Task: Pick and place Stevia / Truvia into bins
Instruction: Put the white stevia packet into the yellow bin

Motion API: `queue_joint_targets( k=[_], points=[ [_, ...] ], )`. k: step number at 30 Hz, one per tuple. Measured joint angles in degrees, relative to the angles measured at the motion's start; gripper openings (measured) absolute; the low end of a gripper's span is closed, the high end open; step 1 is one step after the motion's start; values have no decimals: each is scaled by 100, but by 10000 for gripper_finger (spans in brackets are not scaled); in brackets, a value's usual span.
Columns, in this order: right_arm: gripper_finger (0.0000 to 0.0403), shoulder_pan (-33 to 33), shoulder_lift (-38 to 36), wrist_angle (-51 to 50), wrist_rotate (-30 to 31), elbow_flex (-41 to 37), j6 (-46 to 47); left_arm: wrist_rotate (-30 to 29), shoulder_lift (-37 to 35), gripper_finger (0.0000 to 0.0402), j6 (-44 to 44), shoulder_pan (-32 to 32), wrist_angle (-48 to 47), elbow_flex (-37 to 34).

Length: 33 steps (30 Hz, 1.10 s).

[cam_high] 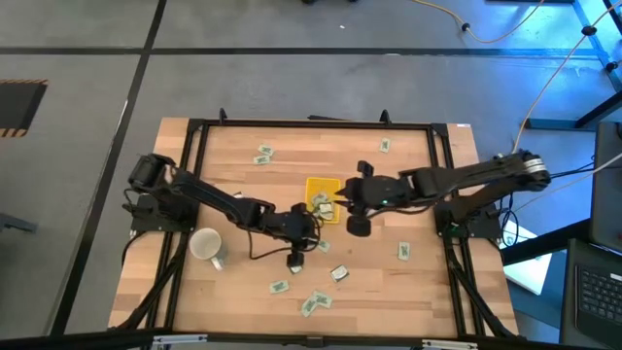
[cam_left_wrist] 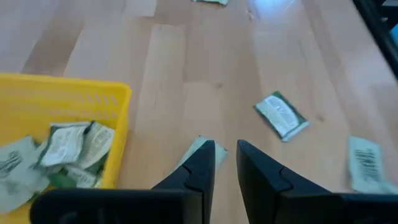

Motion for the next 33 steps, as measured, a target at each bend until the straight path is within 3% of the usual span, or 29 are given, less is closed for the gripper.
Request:
queue_joint_targets(
  k=[13, 26, 33],
  points=[
    [102, 337, -237, -62, 2, 2, -3, -157, 1141, 61, 6, 0, 334, 2],
    [102, 342, -237, -343, 2, 0, 15, -85, 1513, 59, -296, 4, 440, 33],
    [102, 342, -237, -376, 2, 0, 18, -99, 1522, 12, -562, 7, 399, 28]
  ],
)
